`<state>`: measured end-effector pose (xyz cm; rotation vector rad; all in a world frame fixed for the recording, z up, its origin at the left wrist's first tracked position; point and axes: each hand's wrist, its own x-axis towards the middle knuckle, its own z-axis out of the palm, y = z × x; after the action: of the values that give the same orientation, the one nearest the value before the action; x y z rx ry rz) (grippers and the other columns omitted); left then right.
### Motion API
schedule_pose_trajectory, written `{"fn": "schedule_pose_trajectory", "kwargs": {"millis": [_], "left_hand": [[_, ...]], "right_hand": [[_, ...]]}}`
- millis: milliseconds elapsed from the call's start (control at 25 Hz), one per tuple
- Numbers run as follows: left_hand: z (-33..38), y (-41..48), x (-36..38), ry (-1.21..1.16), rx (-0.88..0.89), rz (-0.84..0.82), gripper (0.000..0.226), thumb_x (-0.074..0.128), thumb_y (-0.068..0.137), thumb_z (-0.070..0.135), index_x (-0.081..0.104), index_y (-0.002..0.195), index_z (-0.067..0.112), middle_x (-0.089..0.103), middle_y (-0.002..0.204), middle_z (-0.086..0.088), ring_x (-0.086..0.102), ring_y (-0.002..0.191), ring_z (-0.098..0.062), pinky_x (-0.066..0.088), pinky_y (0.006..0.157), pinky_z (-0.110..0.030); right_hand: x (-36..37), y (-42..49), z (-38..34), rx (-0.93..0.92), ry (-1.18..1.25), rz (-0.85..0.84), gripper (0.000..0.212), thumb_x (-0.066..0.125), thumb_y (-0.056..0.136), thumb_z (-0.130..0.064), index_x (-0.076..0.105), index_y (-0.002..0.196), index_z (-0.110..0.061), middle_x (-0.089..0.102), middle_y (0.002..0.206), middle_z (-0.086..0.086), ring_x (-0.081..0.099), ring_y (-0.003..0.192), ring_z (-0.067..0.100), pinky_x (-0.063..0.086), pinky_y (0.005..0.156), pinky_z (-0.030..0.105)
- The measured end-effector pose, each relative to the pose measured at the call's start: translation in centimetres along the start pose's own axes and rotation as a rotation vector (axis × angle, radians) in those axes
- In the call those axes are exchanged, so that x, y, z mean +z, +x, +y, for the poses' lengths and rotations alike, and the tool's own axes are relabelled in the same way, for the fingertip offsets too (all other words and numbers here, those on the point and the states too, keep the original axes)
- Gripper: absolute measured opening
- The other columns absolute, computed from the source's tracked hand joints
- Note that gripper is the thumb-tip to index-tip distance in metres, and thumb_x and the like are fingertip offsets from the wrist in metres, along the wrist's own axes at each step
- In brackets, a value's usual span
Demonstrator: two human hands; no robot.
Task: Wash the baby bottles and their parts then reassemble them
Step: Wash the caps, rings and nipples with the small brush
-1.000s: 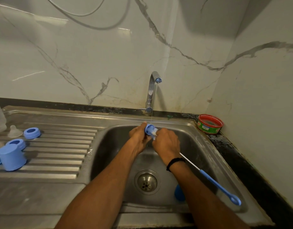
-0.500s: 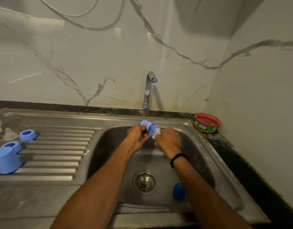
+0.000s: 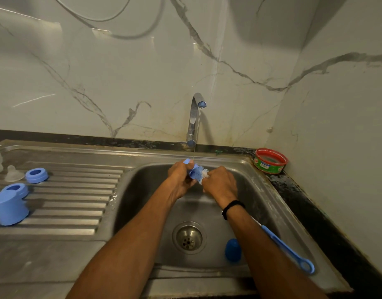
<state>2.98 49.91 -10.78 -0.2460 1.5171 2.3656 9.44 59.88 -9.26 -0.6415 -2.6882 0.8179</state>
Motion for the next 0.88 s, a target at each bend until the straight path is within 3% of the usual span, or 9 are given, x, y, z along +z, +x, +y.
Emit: {"fn": "schedule_pose_trajectory", "kwargs": {"millis": [80, 200, 360, 480, 560, 640, 720, 800, 880], "left_hand": [[-0.08, 0.24, -0.21, -0.025, -0.030, -0.008, 0.030, 0.055, 0.101, 0.012, 0.059, 0.129, 0.003, 0.068, 0.110, -0.021, 0.068, 0.093, -0.031, 0.058, 0.074, -0.039], [-0.12, -0.03, -0.34, 0.042, -0.035, -0.009, 0.031, 0.061, 0.099, 0.032, 0.065, 0.117, 0.006, 0.071, 0.098, -0.016, 0.066, 0.082, -0.025, 0.055, 0.070, -0.034], [-0.07, 0.17, -0.32, -0.008, -0.042, -0.027, 0.025, 0.051, 0.103, 0.012, 0.062, 0.124, 0.004, 0.070, 0.109, -0.020, 0.069, 0.095, -0.030, 0.059, 0.076, -0.038], [-0.13, -0.06, -0.05, 0.056, -0.005, -0.014, 0.029, 0.059, 0.101, 0.030, 0.064, 0.116, 0.006, 0.072, 0.107, -0.019, 0.069, 0.089, -0.027, 0.059, 0.069, -0.035], [-0.23, 0.22, -0.20, 0.039, 0.007, -0.008, 0.019, 0.063, 0.099, 0.020, 0.065, 0.110, 0.004, 0.070, 0.117, -0.023, 0.069, 0.094, -0.029, 0.058, 0.069, -0.036], [-0.16, 0.44, -0.48, 0.010, -0.029, -0.010, 0.022, 0.055, 0.100, 0.011, 0.062, 0.120, 0.002, 0.068, 0.119, -0.025, 0.068, 0.102, -0.034, 0.058, 0.082, -0.044], [-0.20, 0.36, -0.41, 0.061, -0.045, -0.027, 0.028, 0.056, 0.101, 0.023, 0.062, 0.121, 0.005, 0.070, 0.114, -0.021, 0.068, 0.098, -0.031, 0.056, 0.090, -0.045], [-0.24, 0.14, -0.36, 0.085, -0.027, -0.014, 0.020, 0.063, 0.099, 0.023, 0.065, 0.110, 0.007, 0.071, 0.110, -0.020, 0.069, 0.094, -0.029, 0.058, 0.085, -0.042], [-0.52, 0.46, -0.52, 0.040, -0.030, -0.014, 0.017, 0.057, 0.099, 0.008, 0.062, 0.114, 0.003, 0.069, 0.115, -0.024, 0.068, 0.098, -0.033, 0.059, 0.077, -0.040]], "right_hand": [[-0.17, 0.12, 0.09, -0.005, 0.016, 0.012, 0.027, 0.071, 0.081, -0.027, 0.071, 0.105, -0.015, 0.067, 0.083, 0.001, 0.061, 0.071, 0.016, 0.034, 0.044, 0.020], [-0.30, 0.40, 0.16, -0.010, 0.025, 0.019, 0.026, 0.071, 0.082, -0.026, 0.071, 0.106, -0.015, 0.065, 0.080, 0.000, 0.061, 0.071, 0.015, 0.043, 0.048, 0.021], [-0.34, 0.60, 0.54, -0.004, 0.015, 0.040, 0.025, 0.072, 0.083, -0.024, 0.070, 0.106, -0.014, 0.060, 0.078, -0.001, 0.057, 0.069, 0.014, 0.040, 0.046, 0.020], [0.06, 0.53, 0.42, -0.021, 0.022, 0.016, 0.017, 0.070, 0.083, -0.025, 0.072, 0.096, -0.014, 0.064, 0.075, -0.002, 0.060, 0.066, 0.014, 0.044, 0.048, 0.022], [0.30, 0.41, 0.41, -0.024, 0.004, 0.001, 0.019, 0.069, 0.082, -0.028, 0.073, 0.094, -0.015, 0.067, 0.076, 0.001, 0.063, 0.068, 0.015, 0.042, 0.047, 0.022], [0.26, 0.46, 0.46, -0.008, 0.005, 0.005, 0.023, 0.069, 0.080, -0.029, 0.072, 0.098, -0.014, 0.069, 0.082, 0.002, 0.063, 0.072, 0.018, 0.037, 0.046, 0.020], [0.18, 0.53, 0.47, 0.003, 0.016, 0.011, 0.024, 0.070, 0.081, -0.027, 0.071, 0.101, -0.015, 0.068, 0.084, 0.003, 0.062, 0.073, 0.017, 0.036, 0.045, 0.020], [0.21, 0.50, 0.48, 0.000, 0.008, 0.009, 0.024, 0.071, 0.082, -0.027, 0.072, 0.103, -0.015, 0.068, 0.083, 0.002, 0.064, 0.074, 0.017, 0.040, 0.047, 0.021], [0.23, 0.41, 0.58, 0.002, -0.006, 0.024, 0.027, 0.071, 0.082, -0.029, 0.071, 0.105, -0.015, 0.068, 0.085, 0.002, 0.065, 0.077, 0.017, 0.043, 0.051, 0.022]]}}
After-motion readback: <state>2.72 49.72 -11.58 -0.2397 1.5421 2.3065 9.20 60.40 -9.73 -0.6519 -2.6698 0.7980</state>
